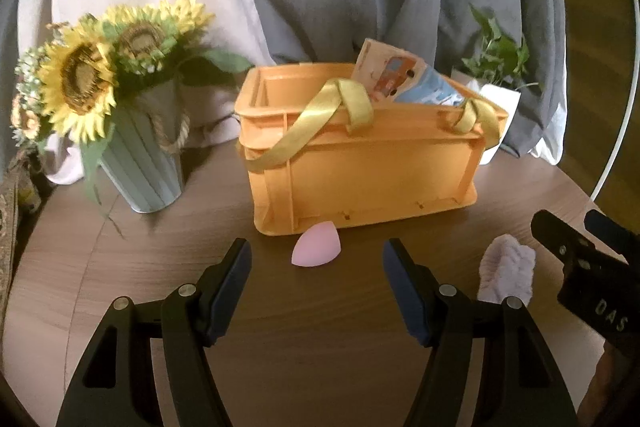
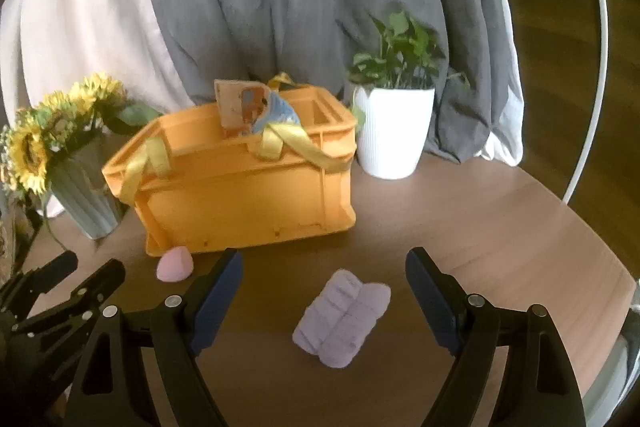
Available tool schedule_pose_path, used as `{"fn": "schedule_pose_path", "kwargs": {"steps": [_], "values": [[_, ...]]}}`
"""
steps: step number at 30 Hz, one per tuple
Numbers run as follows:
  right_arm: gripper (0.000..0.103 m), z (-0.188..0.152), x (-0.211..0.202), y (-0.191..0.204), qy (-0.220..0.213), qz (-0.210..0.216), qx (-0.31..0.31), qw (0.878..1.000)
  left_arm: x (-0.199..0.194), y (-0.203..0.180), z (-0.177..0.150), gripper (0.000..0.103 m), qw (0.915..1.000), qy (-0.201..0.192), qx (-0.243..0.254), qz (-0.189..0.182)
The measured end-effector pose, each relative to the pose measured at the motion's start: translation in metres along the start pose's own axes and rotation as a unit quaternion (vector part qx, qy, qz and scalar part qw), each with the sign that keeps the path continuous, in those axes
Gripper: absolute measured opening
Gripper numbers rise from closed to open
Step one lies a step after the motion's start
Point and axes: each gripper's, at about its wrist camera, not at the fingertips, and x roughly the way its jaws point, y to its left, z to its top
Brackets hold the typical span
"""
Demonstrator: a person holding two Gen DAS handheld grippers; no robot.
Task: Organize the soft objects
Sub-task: 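Withdraw both tools toward the pink sponge and lavender towel, then grasp the pink sponge with the left tool while the right tool grasps the lavender towel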
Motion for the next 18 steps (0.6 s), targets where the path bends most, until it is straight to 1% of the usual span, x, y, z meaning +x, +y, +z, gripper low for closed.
{"fn": "schedule_pose_path", "kwargs": {"steps": [5,13,18], "values": [[0.084,-0.008,0.015,0.008,0.01,-0.015,-0.001,1.0,0.024,0.003,0.002,0.067,0.9999,0.008,0.011,-0.005],[0.084,-0.02,0.048,0.012,0.046,-0.046,0.02,0.998,0.064,0.006,0.001,0.067,0.999,0.033,0.014,-0.026],[0.084,-0.027,0.065,0.013,0.066,-0.061,0.025,0.996,0.081,0.005,0.002,0.067,0.9986,0.041,0.019,-0.028]]}}
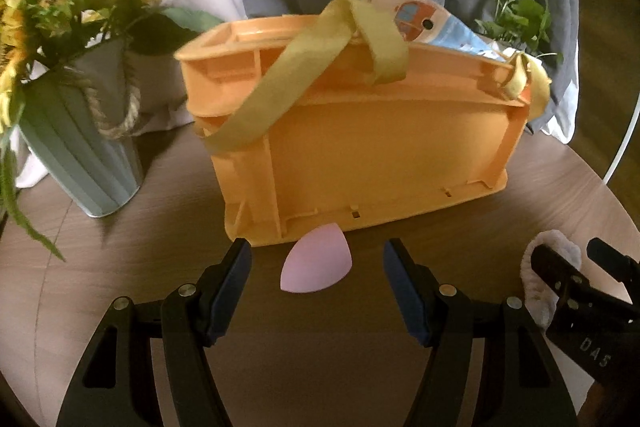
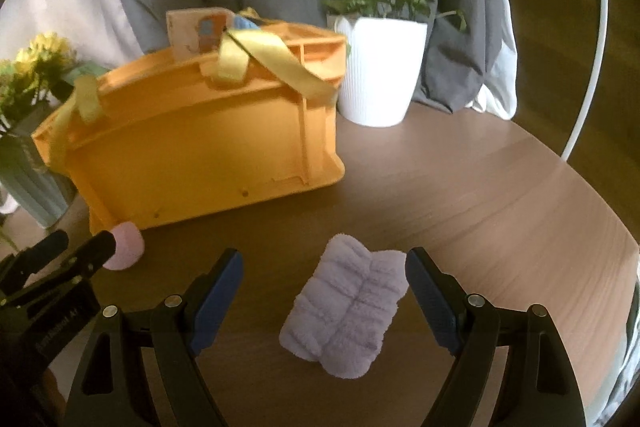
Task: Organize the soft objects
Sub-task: 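Grasp the pink sponge with the left tool while the right tool grasps the lavender towel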
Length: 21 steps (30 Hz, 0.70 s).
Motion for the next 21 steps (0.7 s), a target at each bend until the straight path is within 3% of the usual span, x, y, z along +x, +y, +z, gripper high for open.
{"fn": "schedule_pose_path", "kwargs": {"steps": [11,21], "values": [[0.083,-0.003,0.025,0.005,0.039,-0.026,0.004,0.999,0.037,-0.002,0.0,0.066,0.999,0.044,0.003,-0.012],[0.045,-0.006,0.031,0.003,0.047,-0.035,-0.01,0.998,0.041,-0.009,-0.004,0.043,0.9989,0.047,0.001,-0.006]]}}
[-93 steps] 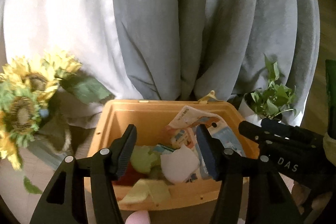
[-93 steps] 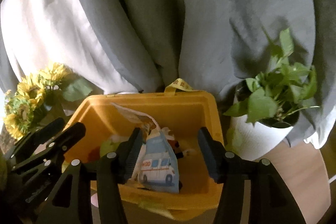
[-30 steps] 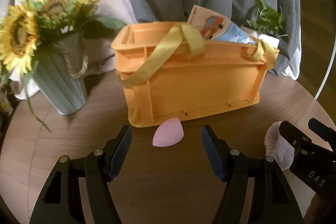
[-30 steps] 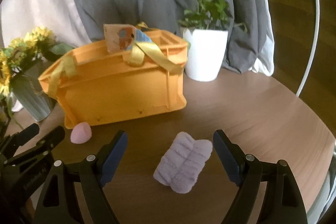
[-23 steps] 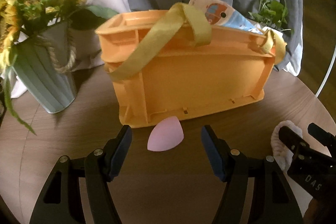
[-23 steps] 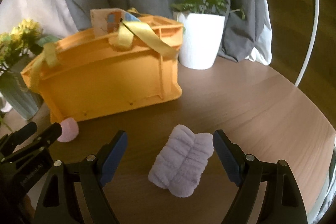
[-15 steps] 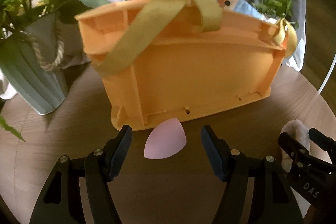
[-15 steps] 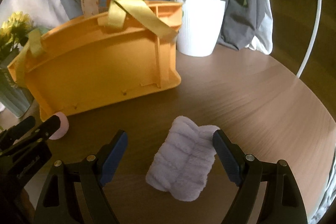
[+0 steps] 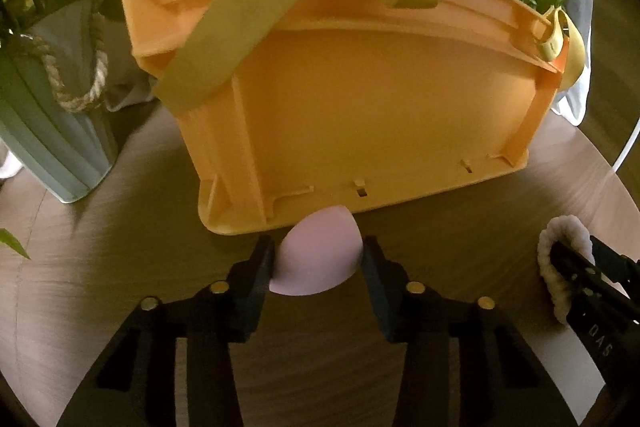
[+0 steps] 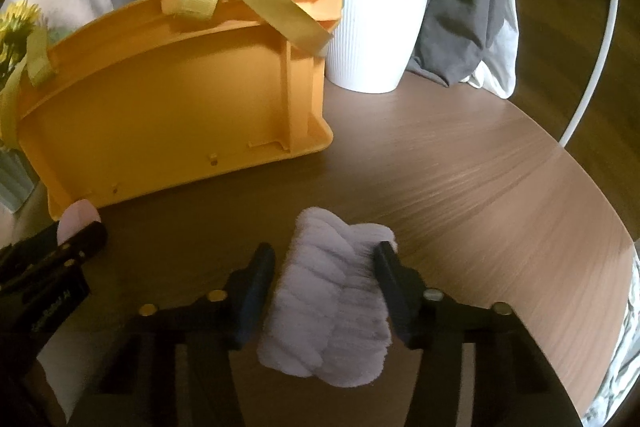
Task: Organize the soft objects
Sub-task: 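Grasp the pink sponge with the left tool while the right tool grasps the lavender towel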
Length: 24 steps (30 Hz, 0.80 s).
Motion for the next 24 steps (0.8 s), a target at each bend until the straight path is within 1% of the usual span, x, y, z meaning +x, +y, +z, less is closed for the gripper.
{"fn": "schedule_pose_path", "kwargs": {"steps": [2,4,8,12,17,24], "values": [[0.041,0.0,0.0,-0.002,-0.001,0.003,0.001,1.0,-0.002,-0.003,-0.003,0.042,1.0,0.001,0.001,0.0],[0.033,0.001,0.001,-0.005,-0.001,0.008,0.0,1.0,-0.004,-0.005,-0.004,0.041,1.0,-0.001,0.001,-0.004],[0.027,0.002,0.0,-0.009,-0.004,0.028,-0.003,1.0,-0.012,-0.005,-0.009,0.04,1.0,-0.001,-0.002,-0.008],[0.02,0.003,-0.004,-0.011,-0.009,0.046,-0.009,0.999,-0.029,-0.006,-0.011,0.04,0.9999,-0.009,-0.005,-0.006],[0.018,0.005,-0.018,-0.014,-0.009,0.077,-0.011,0.997,-0.055,-0.005,-0.01,0.04,0.9997,-0.022,-0.014,0.002],[0.018,0.014,-0.051,-0.019,-0.044,0.109,-0.025,0.993,-0.098,-0.005,-0.009,0.04,0.9985,-0.041,-0.035,0.009]]}}
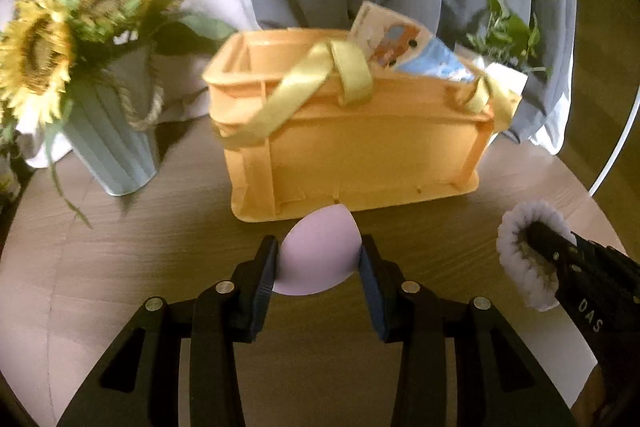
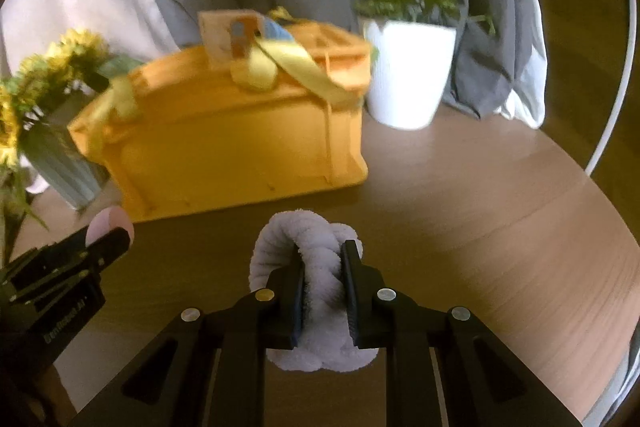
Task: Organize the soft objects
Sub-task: 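Lift the pink sponge with the left tool while the right tool carries the towel over the crate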
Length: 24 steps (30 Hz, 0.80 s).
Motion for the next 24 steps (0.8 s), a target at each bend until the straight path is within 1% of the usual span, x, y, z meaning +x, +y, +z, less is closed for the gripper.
{"fn": "schedule_pose_path", "kwargs": {"steps": [6,12,18,24], "values": [[0.018,0.018,-0.031,-0.001,-0.038,0.018,-0.013,0.999,-0.037,-0.004,0.014,0.04,0.9995,-0.03,-0.008,0.005],[0.018,0.039,-0.061,-0.001,-0.075,0.033,-0.024,0.996,-0.064,-0.011,0.035,0.04,0.998,-0.061,-0.017,0.008],[0.018,0.063,-0.073,-0.003,-0.104,0.05,-0.029,0.993,-0.077,-0.016,0.053,0.04,0.996,-0.085,-0.023,0.012],[0.018,0.086,-0.078,-0.004,-0.125,0.063,-0.037,0.989,-0.082,-0.021,0.068,0.04,0.9945,-0.098,-0.031,0.017]]}}
